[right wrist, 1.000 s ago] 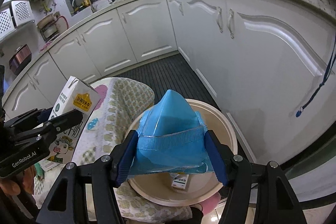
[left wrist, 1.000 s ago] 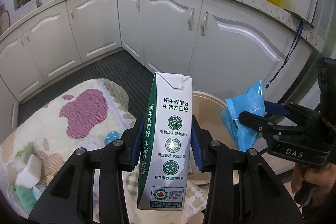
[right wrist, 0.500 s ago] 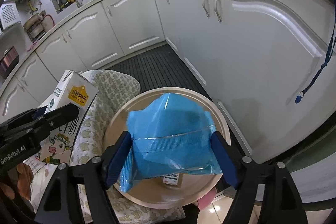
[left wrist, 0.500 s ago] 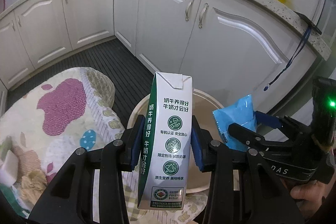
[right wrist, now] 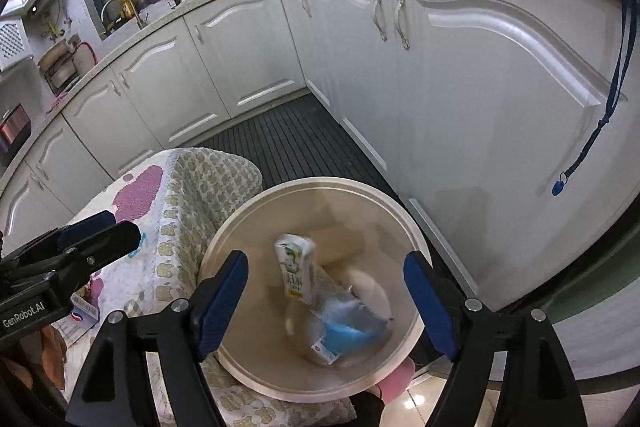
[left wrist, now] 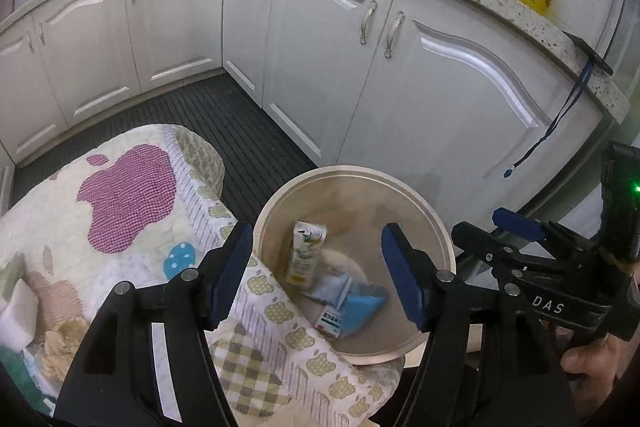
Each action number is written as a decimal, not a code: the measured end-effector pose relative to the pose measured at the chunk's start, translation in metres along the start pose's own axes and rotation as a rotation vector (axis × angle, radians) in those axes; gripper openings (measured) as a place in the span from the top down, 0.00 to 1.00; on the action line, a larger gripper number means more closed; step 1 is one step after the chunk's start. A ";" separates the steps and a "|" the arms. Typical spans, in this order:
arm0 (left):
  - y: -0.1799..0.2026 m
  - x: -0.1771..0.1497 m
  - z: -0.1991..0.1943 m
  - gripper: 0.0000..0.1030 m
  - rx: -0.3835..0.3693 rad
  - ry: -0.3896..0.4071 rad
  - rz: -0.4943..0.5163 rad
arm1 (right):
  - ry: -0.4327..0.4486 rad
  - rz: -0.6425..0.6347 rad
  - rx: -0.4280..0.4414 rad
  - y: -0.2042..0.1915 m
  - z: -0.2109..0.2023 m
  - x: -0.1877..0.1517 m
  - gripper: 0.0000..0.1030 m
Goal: Collect trash
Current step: 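Open the right tool to drop the blue wipe pack into the bin, then lower the milk carton into the bin and open the left tool, then move both tools back over the remaining trash on the table, then grasp the white tissue with the left tool while the right tool grasps the crumpled brown paper, then carry the tissue and brown paper over the beige bin with both tools, then open both tools to drop the tissue and paper into the bin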
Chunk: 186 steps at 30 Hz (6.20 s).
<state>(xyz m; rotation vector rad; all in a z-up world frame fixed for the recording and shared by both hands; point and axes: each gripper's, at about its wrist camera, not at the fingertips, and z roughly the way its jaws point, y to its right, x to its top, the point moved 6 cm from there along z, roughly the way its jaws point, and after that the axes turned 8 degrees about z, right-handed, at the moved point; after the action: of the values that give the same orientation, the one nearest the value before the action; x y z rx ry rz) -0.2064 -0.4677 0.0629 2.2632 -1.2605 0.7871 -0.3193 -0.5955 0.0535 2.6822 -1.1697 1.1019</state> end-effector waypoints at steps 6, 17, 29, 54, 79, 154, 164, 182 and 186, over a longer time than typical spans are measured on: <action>-0.003 -0.004 -0.018 0.36 0.025 0.021 0.007 | 0.020 -0.021 0.005 -0.012 -0.011 0.000 0.24; -0.021 -0.012 -0.066 0.36 0.118 0.090 0.012 | 0.056 -0.104 0.025 -0.055 -0.031 -0.006 0.24; -0.056 -0.028 -0.101 0.36 0.166 0.120 -0.064 | 0.070 -0.159 0.053 -0.099 -0.043 -0.013 0.22; -0.228 -0.132 -0.227 0.33 0.344 0.083 -0.290 | -0.028 -0.381 0.257 -0.255 -0.033 -0.063 0.21; -0.288 -0.167 -0.158 0.80 0.218 -0.048 -0.457 | -0.402 -0.539 0.342 -0.340 0.070 -0.113 0.51; -0.075 -0.023 -0.141 0.90 0.069 0.120 -0.072 | -0.002 -0.203 0.272 -0.134 -0.068 0.000 0.91; -0.040 -0.005 -0.107 0.90 -0.033 0.092 -0.052 | 0.016 -0.167 0.191 -0.099 -0.066 0.006 0.91; 0.020 0.013 -0.008 0.88 -0.168 -0.009 -0.068 | 0.000 -0.077 0.038 -0.030 -0.021 0.010 0.91; 0.020 0.008 0.003 0.40 -0.164 -0.019 -0.088 | -0.029 -0.037 0.016 -0.021 -0.006 0.011 0.73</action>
<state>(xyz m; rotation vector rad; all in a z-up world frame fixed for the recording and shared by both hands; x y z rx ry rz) -0.2194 -0.4840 0.0676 2.1823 -1.1797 0.6088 -0.3040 -0.5857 0.0696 2.7294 -1.1152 1.0751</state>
